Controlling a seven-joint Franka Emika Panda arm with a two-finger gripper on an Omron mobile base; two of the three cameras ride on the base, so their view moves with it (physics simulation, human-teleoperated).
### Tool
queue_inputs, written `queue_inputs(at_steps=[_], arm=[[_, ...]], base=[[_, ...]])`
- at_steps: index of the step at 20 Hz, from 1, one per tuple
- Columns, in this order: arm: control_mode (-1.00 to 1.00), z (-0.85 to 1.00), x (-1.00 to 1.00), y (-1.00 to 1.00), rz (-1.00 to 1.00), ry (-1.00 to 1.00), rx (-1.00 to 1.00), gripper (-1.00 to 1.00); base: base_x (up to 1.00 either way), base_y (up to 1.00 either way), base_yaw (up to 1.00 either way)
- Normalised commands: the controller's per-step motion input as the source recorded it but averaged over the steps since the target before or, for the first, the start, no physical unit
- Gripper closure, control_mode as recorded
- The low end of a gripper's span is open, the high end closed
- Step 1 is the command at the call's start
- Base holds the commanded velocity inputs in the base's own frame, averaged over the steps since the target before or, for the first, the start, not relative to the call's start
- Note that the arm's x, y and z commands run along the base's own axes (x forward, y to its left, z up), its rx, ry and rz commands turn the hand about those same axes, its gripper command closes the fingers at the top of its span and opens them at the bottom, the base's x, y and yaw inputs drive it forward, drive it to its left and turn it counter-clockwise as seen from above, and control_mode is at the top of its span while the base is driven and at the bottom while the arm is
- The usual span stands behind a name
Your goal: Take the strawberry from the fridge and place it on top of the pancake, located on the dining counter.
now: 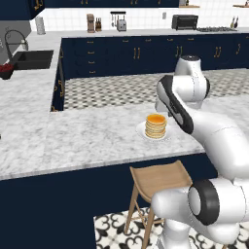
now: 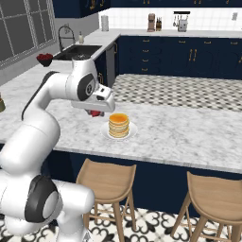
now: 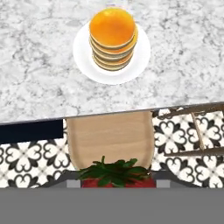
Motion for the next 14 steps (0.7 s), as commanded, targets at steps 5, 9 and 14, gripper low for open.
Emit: queue_inputs(at_steps=[5, 9, 14], arm=[[-1.0, -0.58, 1.0, -0.42, 0.0, 0.09, 0.0, 1.0], [-1.0, -0.22, 1.0, -0.05, -0.01, 0.0, 0.0, 1.0], [-1.0, 0.05, 0.98, 0.11, 0.0, 0.11, 0.0, 1.0]], base=[[0.0, 0.0, 0.0], [0.0, 0.0, 0.0], [0.0, 0.0, 0.0]])
